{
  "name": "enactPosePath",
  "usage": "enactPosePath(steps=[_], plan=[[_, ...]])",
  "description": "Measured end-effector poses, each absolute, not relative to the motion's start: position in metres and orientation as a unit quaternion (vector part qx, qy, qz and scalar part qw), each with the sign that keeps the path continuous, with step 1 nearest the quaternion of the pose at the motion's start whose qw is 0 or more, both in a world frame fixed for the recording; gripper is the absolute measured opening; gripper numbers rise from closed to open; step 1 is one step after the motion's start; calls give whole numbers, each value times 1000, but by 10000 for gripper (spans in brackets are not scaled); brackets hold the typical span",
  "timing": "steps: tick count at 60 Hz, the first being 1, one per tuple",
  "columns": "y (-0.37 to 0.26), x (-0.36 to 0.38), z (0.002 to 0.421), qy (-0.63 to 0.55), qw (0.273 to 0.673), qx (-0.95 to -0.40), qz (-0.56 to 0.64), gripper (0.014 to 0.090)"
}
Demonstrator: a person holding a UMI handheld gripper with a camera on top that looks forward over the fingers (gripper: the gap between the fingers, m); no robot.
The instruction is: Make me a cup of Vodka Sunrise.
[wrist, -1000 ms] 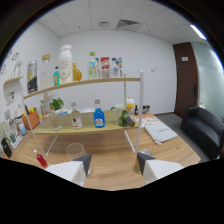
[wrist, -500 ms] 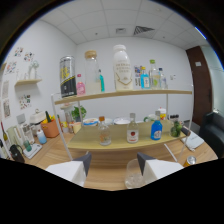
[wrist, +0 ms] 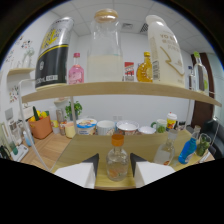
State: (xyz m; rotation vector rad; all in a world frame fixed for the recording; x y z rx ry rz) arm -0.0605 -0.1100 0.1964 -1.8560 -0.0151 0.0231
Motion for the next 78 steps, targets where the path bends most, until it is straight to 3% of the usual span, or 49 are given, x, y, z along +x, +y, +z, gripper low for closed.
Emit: enactPosePath(steps=[8, 27, 48, 66, 78], plan=[[-104, -55, 188, -5, 596, -803, -7, 371], [-115, -62, 205, -37, 608, -793, 0, 351], [-194, -62, 245, -33, 627, -778, 34, 350], [-266, -63, 199, -17, 597, -801, 48, 351], [-268, -71, 165, -16, 585, -810, 48, 350]])
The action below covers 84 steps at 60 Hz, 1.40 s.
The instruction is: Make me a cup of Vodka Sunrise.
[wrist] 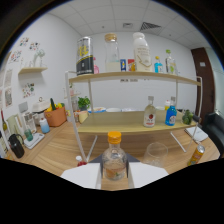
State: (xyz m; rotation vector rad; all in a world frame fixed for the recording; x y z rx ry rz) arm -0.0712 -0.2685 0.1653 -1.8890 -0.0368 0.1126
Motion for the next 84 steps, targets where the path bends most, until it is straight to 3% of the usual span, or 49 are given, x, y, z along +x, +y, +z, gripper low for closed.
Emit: enactPosePath(steps=[16, 36, 66, 72, 74, 75, 76, 81, 84], plan=[[-217, -76, 99, 0, 552, -833, 34, 349], [-199, -79, 25, 11, 480, -877, 14, 349], [-205, -84, 16, -15, 470, -882, 23, 376], [-212, -84, 16, -30, 463, -885, 21, 514], [-214, -84, 20, -37, 466, -884, 19, 612], [-215, -85, 23, -40, 468, -883, 18, 709], [-217, -86, 26, -43, 469, -882, 20, 696], [-227, -90, 45, -53, 478, -876, 32, 844], [-235, -90, 63, -55, 488, -870, 36, 867]])
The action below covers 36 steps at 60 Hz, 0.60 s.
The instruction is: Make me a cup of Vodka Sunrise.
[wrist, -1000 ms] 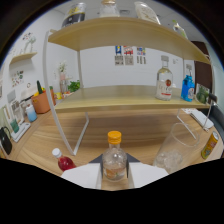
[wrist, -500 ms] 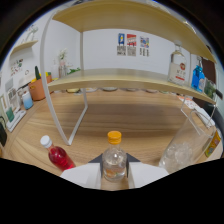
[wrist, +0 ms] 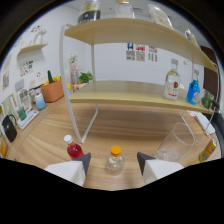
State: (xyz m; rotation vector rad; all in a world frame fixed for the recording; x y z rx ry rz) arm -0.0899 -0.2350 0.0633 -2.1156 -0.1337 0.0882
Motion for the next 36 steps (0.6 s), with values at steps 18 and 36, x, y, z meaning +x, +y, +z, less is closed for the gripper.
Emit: enactPosePath(steps=[18, 36], plan=[[-302, -62, 164, -60, 553, -830, 44, 862], [-343, 23, 177, -10, 544, -839, 16, 863]])
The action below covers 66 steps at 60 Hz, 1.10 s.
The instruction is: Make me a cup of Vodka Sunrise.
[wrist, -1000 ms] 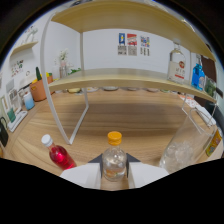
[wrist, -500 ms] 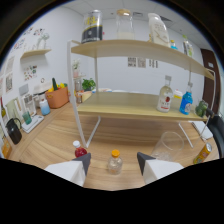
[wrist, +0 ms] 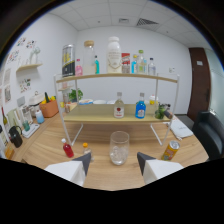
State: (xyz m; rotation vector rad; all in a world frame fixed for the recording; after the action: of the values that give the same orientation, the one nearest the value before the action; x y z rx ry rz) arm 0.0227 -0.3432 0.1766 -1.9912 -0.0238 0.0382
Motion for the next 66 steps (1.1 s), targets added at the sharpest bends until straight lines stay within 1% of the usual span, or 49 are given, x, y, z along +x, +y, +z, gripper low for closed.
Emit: enactPosePath(steps=[9, 20, 27, 32, 37, 40, 46, 52, 59, 66], plan=[[-312, 59, 250, 9, 589, -808, 11, 865], [-244, 91, 348, 7, 645, -764, 8, 866], [-194, 104, 386, 1, 667, -745, 13, 853], [-161, 112, 395, 0, 670, -742, 9, 815], [-133, 116, 382, 7, 654, -756, 10, 764], [-121, 118, 377, 9, 642, -767, 16, 720], [-108, 120, 365, 15, 626, -780, 12, 540], [-104, 121, 365, 13, 632, -775, 8, 371], [-106, 120, 365, 7, 631, -776, 10, 362], [-120, 119, 383, -1, 647, -763, 12, 356]])
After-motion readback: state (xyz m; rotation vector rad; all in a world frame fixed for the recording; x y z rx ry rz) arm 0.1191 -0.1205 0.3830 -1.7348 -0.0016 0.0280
